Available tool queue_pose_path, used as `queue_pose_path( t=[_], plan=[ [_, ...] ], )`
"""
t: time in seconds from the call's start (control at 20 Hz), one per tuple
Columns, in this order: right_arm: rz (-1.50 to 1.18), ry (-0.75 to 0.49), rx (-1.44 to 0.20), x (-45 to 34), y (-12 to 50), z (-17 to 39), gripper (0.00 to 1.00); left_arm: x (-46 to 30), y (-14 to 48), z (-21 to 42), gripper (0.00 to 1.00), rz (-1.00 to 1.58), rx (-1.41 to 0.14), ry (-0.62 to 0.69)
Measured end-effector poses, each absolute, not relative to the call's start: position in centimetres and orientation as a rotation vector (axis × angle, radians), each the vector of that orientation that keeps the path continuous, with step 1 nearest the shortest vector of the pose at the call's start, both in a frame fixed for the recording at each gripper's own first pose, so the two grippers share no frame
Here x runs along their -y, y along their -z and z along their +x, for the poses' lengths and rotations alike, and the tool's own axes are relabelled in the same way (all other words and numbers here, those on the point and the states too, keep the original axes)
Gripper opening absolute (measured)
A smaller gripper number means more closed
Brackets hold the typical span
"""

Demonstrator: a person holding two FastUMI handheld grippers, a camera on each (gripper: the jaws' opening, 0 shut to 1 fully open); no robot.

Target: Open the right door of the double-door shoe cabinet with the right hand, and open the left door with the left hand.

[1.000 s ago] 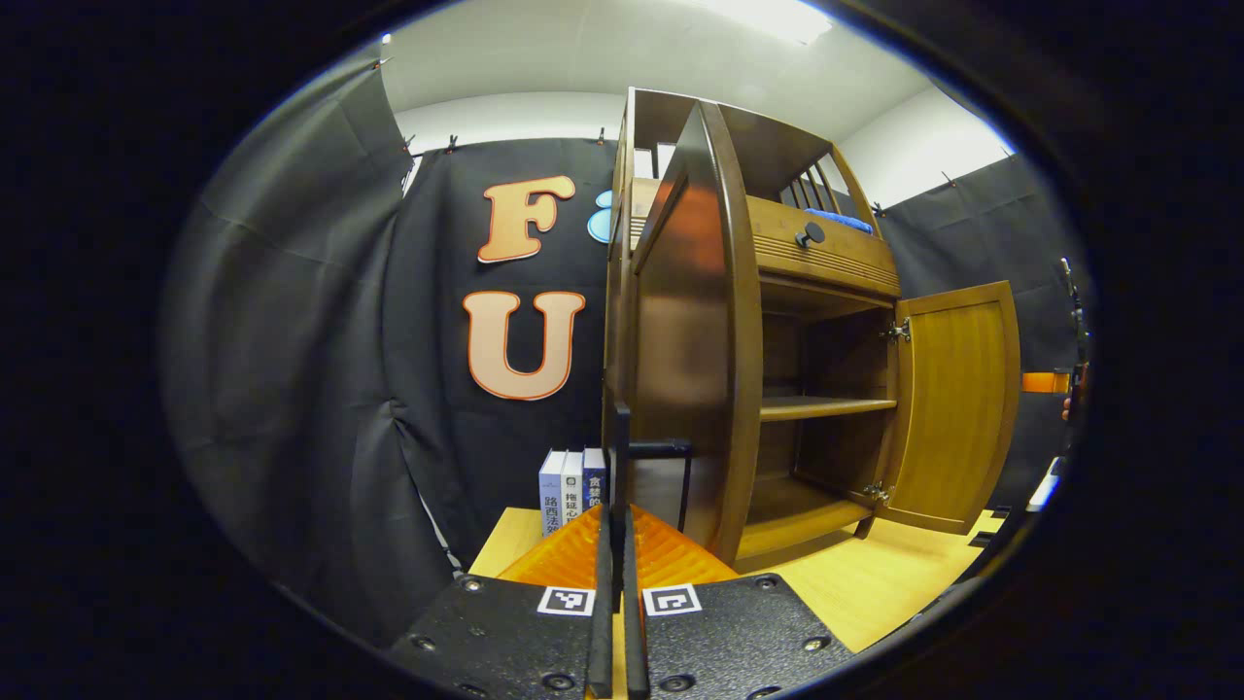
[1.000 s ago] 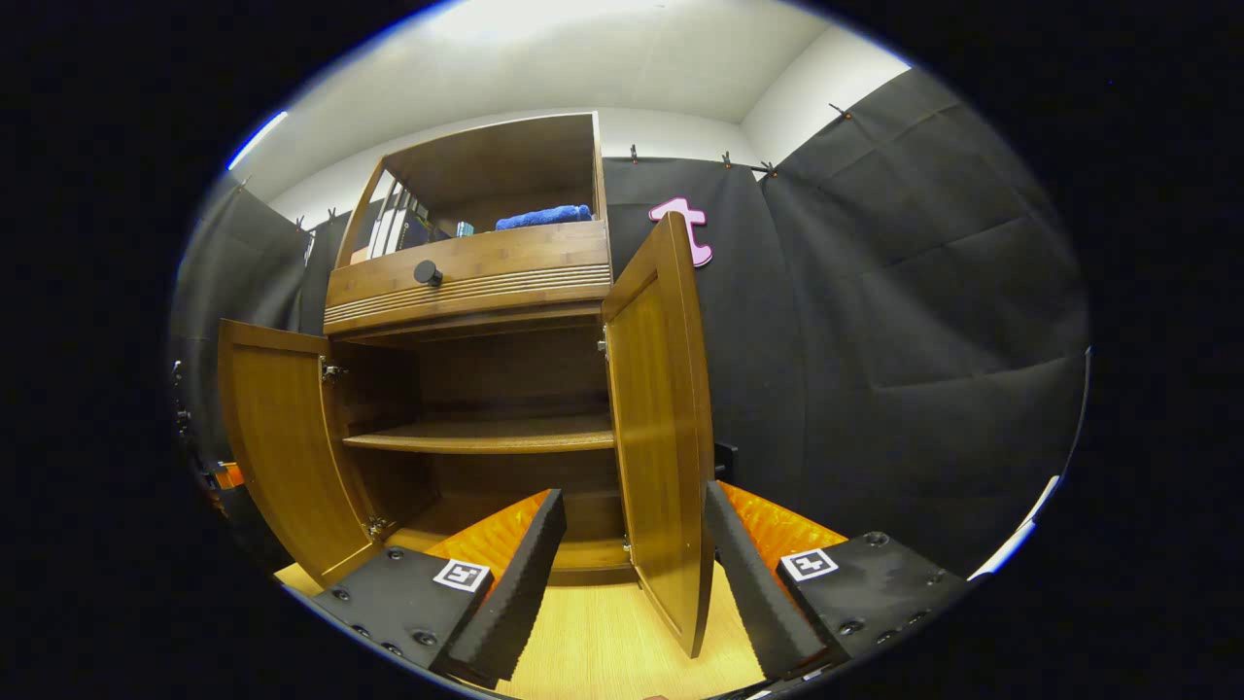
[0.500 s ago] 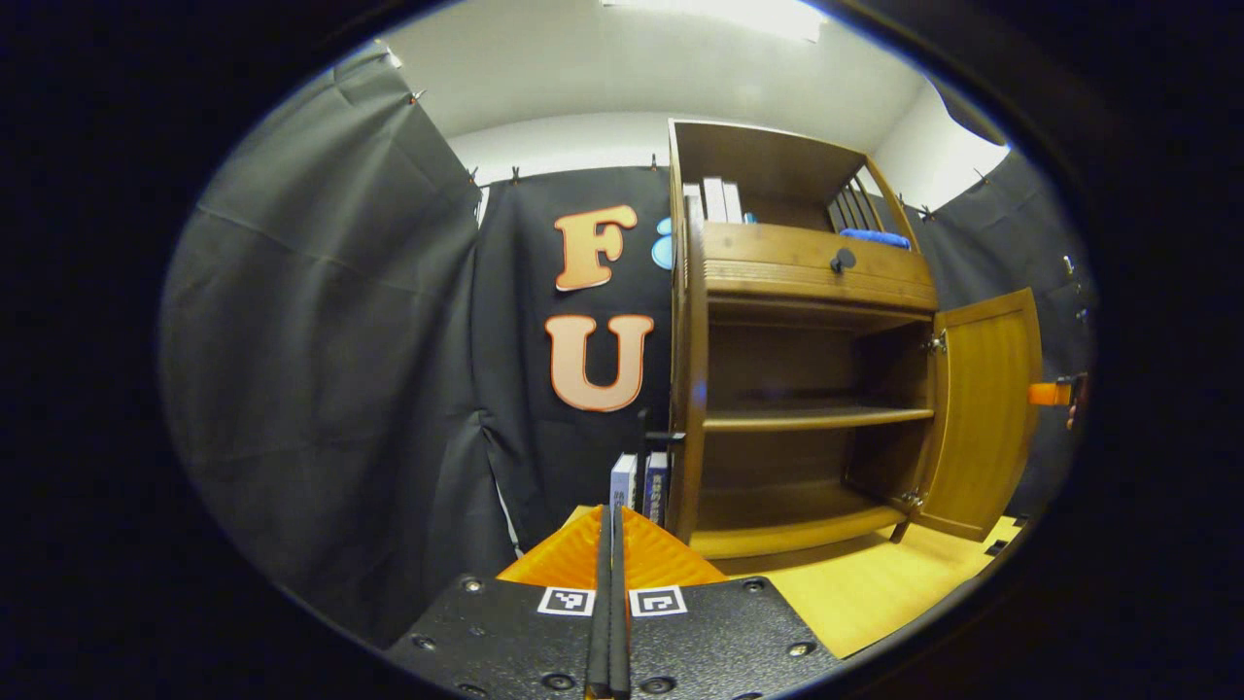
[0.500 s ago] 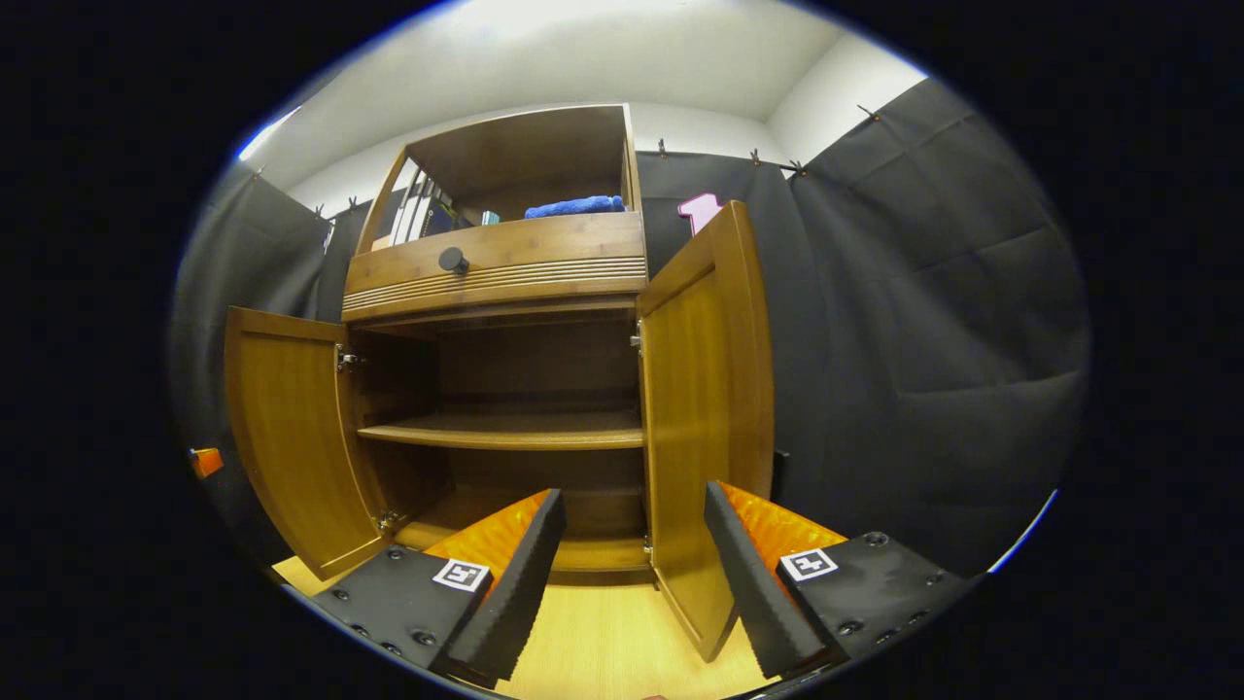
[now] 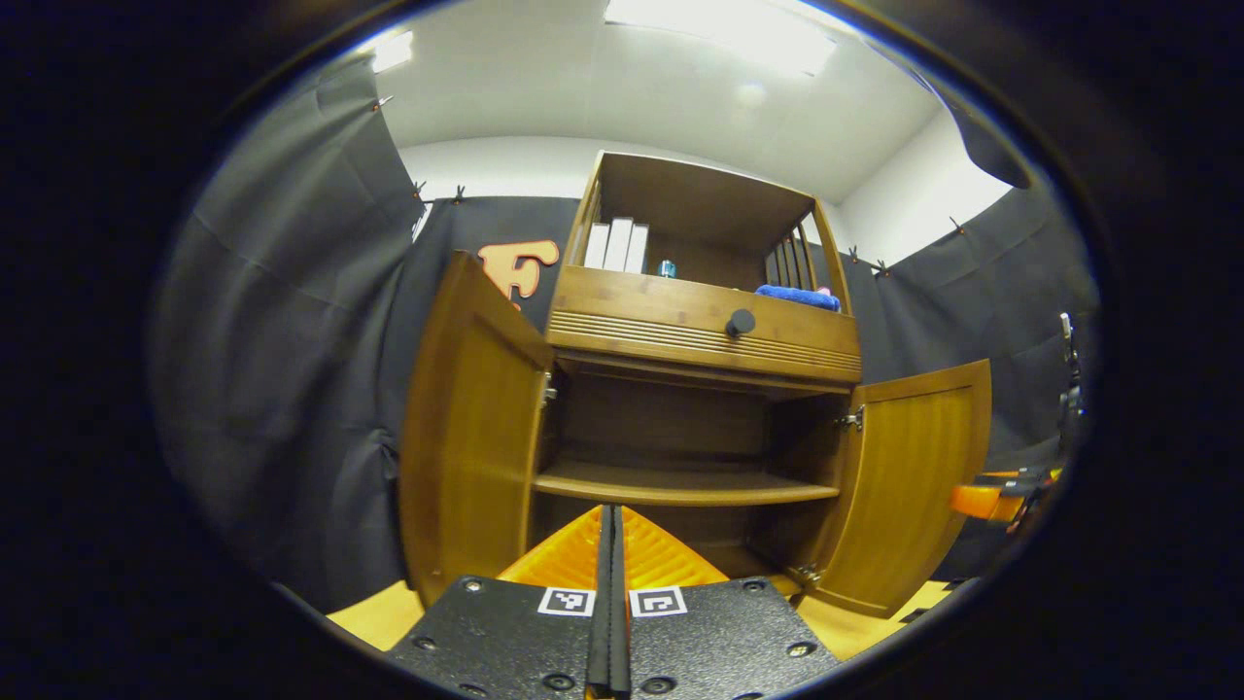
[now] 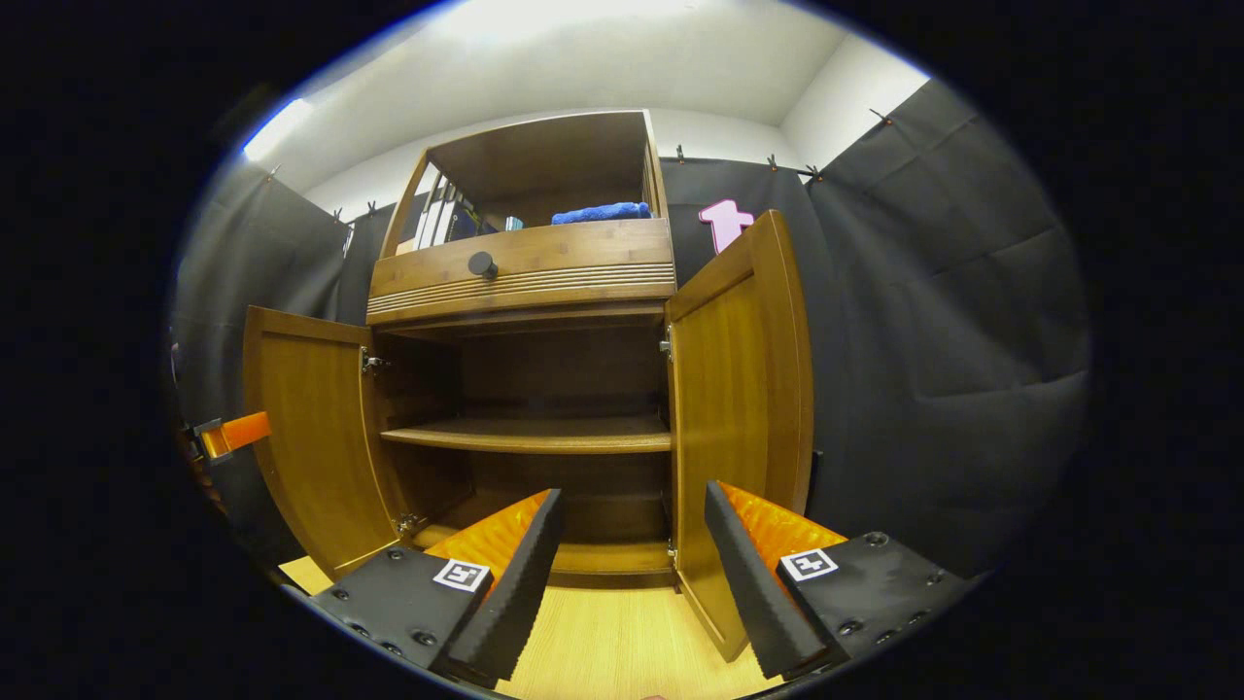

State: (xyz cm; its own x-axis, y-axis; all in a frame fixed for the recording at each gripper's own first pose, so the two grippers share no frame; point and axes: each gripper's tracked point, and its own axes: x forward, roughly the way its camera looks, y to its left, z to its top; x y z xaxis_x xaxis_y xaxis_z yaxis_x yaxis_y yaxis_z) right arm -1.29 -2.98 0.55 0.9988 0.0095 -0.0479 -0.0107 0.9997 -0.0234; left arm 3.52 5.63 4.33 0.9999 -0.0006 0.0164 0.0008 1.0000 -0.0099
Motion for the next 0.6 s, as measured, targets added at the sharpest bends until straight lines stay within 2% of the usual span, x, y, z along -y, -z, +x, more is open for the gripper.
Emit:
queue_pose_path(
  t=[0.3,0.55,0.6],
  plan=[
    [-0.037,0.005,-0.041,2.4,-0.5,-2.5,0.94,-0.4,-2.0,5.5,0.0,0.023,-0.018,0.061],
    [-0.015,0.013,-0.06,2.6,0.5,-2.9,0.93,-0.1,-1.9,5.2,0.0,0.032,0.026,0.012],
    [-0.016,0.012,-0.064,2.9,0.7,-2.9,1.0,0.1,-2.1,5.0,0.06,0.041,0.039,0.017]
  ],
)
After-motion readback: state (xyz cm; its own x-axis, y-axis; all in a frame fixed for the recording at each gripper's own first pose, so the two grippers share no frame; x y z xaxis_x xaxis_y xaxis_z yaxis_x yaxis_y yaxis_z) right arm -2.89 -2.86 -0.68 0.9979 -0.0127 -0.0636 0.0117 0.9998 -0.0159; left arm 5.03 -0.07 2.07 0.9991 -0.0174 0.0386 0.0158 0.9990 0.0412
